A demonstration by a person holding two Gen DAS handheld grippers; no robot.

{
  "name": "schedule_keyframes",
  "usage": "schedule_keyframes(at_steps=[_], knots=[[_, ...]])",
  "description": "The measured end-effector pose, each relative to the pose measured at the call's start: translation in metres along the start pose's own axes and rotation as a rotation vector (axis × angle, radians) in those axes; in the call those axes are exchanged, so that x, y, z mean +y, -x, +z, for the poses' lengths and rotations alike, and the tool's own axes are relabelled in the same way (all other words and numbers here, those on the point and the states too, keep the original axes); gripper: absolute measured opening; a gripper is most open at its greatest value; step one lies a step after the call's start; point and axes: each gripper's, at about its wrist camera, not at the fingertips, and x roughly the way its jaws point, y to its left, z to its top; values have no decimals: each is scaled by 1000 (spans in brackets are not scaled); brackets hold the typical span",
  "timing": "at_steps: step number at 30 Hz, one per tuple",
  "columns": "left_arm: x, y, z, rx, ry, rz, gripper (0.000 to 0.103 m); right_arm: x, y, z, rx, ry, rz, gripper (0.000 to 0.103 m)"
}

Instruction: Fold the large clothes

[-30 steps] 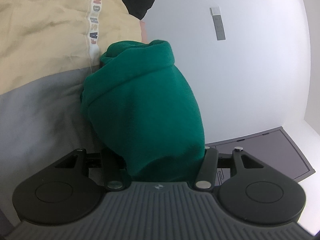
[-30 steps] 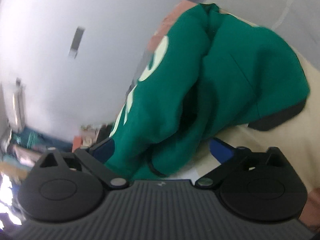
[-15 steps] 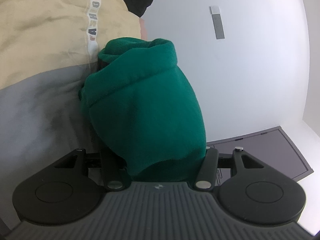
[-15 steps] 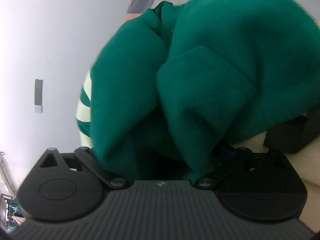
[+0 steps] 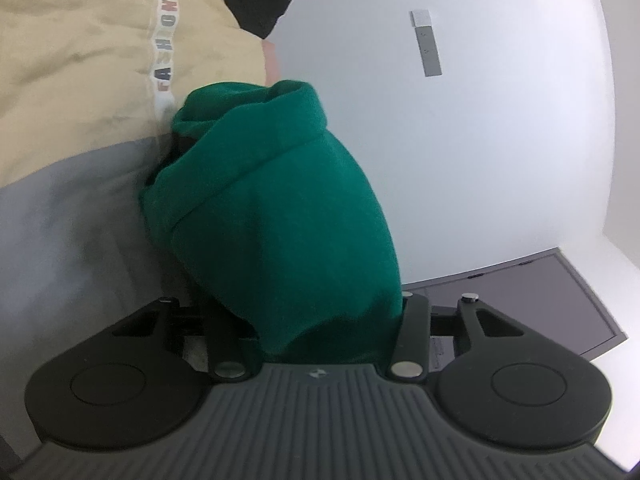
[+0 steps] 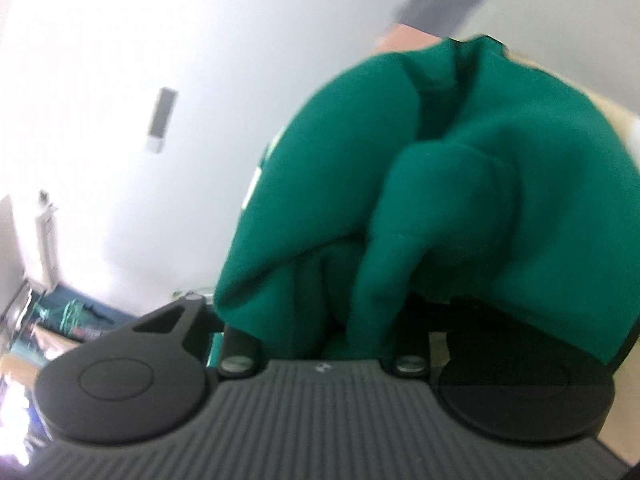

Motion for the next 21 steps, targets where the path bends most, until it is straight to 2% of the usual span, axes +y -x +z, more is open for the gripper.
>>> schedule_keyframes(at_steps=[5, 11, 16, 19, 21], knots=[[-19, 3, -7, 33, -19, -28, 50, 14, 32, 19, 19, 61, 60, 36], [-69, -19, -29, 90, -93, -65, 50, 24, 75, 64, -4, 97, 123, 36], [-118, -66, -53, 127, -147, -121, 50, 34, 106, 113, -78, 141, 160, 36], [-143, -106, -66, 150, -171, -149, 49, 30, 120, 148, -122, 154, 169, 36], [-156, -137, -77, 164, -184, -159, 49, 23, 136, 159, -150, 170, 172, 36]])
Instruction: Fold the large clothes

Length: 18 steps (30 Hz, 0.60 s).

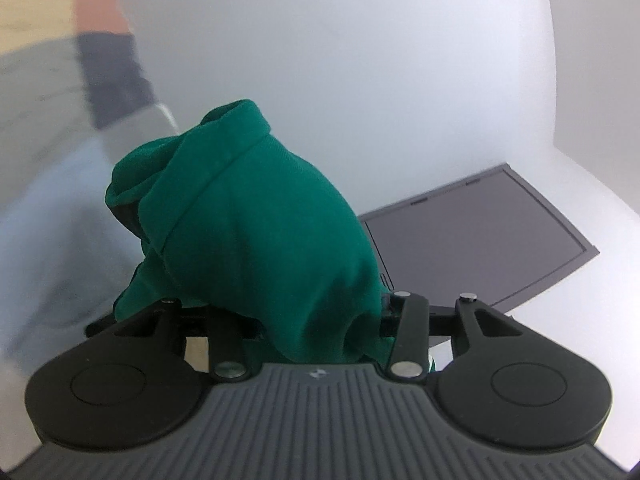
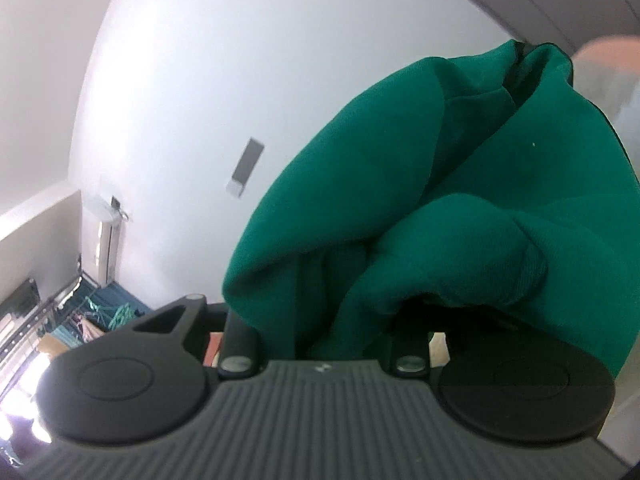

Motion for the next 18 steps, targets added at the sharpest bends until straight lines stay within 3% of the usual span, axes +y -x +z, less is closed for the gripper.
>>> schedule_keyframes(at_steps=[4, 9, 12, 15, 18], knots=[[1, -58, -10, 30, -57, -4, 49, -36, 13, 21, -44, -5, -2, 36], [37, -105, -33, 106, -155, 67, 46, -107, 26, 4, -75, -38, -48, 36], [61, -111, -47, 115, -216, 18, 44, -159, 31, -17, -56, -92, -115, 37], [79, -110, -65, 105, -203, 9, 44, -199, 49, -42, -81, -149, -71, 37], [96, -108, -71, 96, -167, 17, 45, -209, 59, -60, -83, -116, -68, 37]])
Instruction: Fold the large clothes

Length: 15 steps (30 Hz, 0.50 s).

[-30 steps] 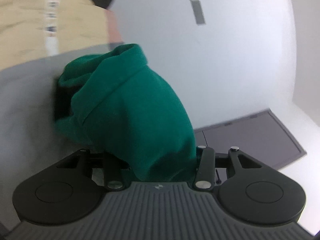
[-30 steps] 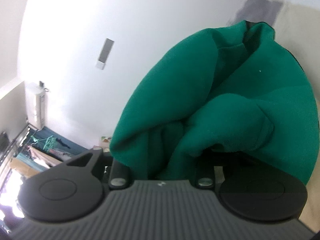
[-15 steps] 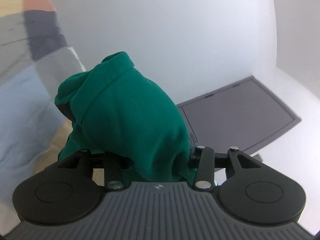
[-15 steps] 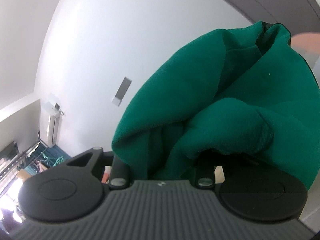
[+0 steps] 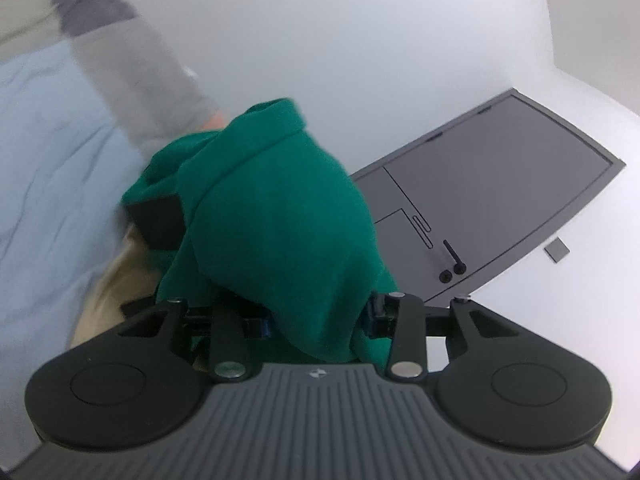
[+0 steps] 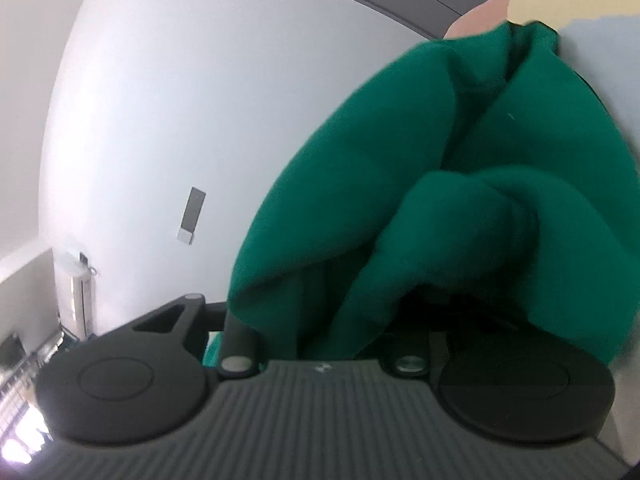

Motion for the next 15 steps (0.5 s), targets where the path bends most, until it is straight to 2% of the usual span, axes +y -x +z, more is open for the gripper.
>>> schedule_keyframes(at_steps=[2, 4, 6, 7, 8, 9, 10, 12, 15], knots=[[4, 0, -2, 5, -8, -1, 45, -4, -1, -13, -1, -5, 1, 38], [2, 3, -3, 15, -20, 8, 45, -12, 9, -12, 0, -16, 5, 38], [-5, 3, -2, 23, -35, 27, 45, 1, -3, -17, 6, -20, 1, 38], [-8, 4, -3, 27, -45, 39, 45, 3, -2, -17, 11, -25, -6, 39], [-12, 5, -3, 33, -51, 51, 46, 0, -1, 0, 15, -31, -13, 40], [-15, 6, -5, 40, -52, 66, 49, 3, 2, 0, 21, -36, -22, 43], [-16, 8, -4, 49, -52, 77, 55, 1, -4, 12, 23, -42, -35, 44], [-26, 27, -5, 54, -57, 108, 60, 2, -1, 14, 26, -46, -84, 55], [-37, 45, -5, 44, -63, 133, 63, 18, 7, 11, 53, -5, -177, 59]])
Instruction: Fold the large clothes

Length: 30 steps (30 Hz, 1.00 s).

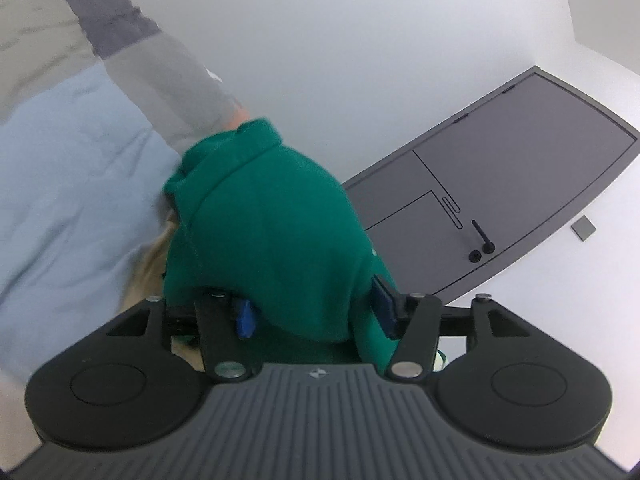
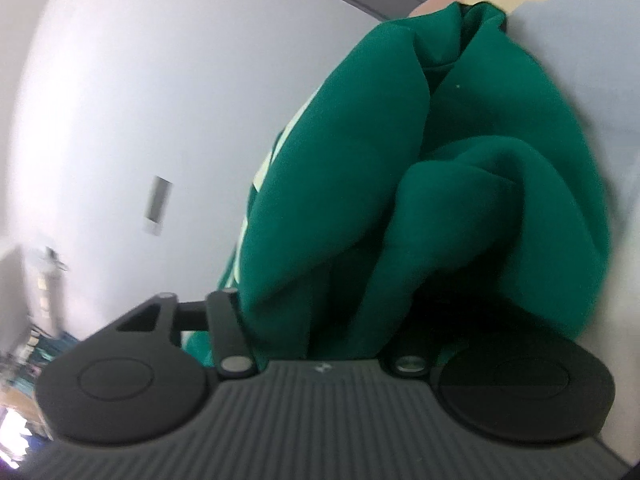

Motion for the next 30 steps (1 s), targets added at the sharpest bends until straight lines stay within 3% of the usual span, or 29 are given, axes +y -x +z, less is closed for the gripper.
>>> schedule_keyframes(at_steps=[7, 13, 22, 30], knots=[[-48, 64, 0, 3, -207, 125, 63, 36, 65, -18, 12, 93, -74, 63], [-118, 127, 6, -8, -391, 179, 63, 125, 112, -38, -55, 262, -31, 63], [-203, 224, -9, -31, -585, 163, 68, 239, 194, -56, -123, 538, 29, 63], [-231, 285, -38, -34, -659, 178, 81, 269, 222, -98, -140, 687, 29, 63]])
